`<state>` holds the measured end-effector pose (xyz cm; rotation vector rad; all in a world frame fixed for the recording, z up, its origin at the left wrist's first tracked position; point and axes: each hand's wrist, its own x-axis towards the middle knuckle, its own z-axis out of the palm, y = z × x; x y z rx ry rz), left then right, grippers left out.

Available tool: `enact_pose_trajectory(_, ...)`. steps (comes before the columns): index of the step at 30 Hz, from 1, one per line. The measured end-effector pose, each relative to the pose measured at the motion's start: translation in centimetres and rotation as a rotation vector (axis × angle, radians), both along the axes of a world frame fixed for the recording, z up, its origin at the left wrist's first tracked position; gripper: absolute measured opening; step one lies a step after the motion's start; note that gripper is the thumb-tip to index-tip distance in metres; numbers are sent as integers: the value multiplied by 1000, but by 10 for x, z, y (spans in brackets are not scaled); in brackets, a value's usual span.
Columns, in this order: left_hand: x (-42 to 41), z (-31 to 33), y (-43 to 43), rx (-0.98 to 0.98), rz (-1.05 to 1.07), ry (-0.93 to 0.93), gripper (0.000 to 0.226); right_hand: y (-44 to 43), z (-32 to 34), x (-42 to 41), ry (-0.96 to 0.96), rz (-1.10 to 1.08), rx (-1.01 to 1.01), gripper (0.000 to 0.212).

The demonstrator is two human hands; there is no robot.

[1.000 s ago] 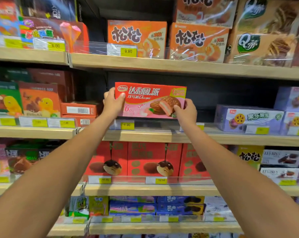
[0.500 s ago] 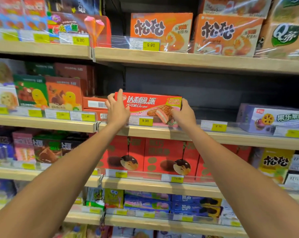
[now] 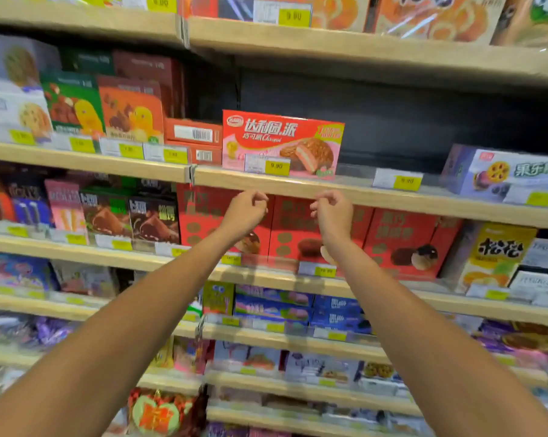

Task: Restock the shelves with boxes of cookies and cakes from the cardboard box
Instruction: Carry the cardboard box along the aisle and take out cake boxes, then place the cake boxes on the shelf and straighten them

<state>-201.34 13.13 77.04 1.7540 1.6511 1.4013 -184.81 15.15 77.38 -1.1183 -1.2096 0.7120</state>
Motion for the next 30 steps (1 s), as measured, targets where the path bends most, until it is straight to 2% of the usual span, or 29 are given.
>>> enact_pose_trajectory(5, 19, -90, -40, -381, -226, -45, 15, -37, -99, 10, -157, 84, -226, 33)
enact_pose_trajectory(9, 20, -188, -64, -682, -283, 10, 28, -62, -190, 24, -269, 144, -463, 34)
enact_pose_trajectory(11, 23, -236, -80, -775, -298, -12, 24, -78, -235, 32, -312, 141, -566, 34)
enact_pose_trajectory(13, 29, -284, -102, -890, -306, -103, 13, -93, -286, 41, -344, 148, -681, 35)
enact_pose_trajectory(15, 30, -339, -123, -1034, -314, -303, 25, -111, -338, 50, -384, 183, -781, 35)
enact_pose_trajectory(16, 32, -371, -131, -1054, -305, -322, 28, -120, -360, 55, -403, 210, -821, 31)
enact_pose_trajectory(17, 35, -404, -142, -1097, -301, -304, 28, -131, -384, 60, -425, 228, -868, 26)
enact_pose_trajectory(19, 46, -434, -164, -1308, -213, -270, 11, -148, -422, 66, -428, 226, -986, 29)
enact_pose_trajectory(20, 52, -463, -176, -1339, -152, -175, 21, -158, -447, 69, -427, 224, -1052, 34)
enact_pose_trajectory(21, 56, -481, -184, -1308, -112, -55, 30, -163, -464, 70, -431, 218, -1093, 37)
enact_pose_trajectory(25, 65, -558, -224, -1329, -123, 82, 48, -194, -543, 75, -466, 299, -1256, 36)
enact_pose_trajectory(26, 71, -596, -236, -1340, -124, 128, 51, -205, -578, 80, -473, 311, -1297, 35)
enact_pose_trajectory(27, 69, -602, -242, -1289, -112, 191, 52, -208, -583, 79, -478, 322, -1308, 34)
enact_pose_trajectory(30, 79, -654, -257, -1257, -138, 372, 58, -223, -639, 79, -489, 394, -1358, 21)
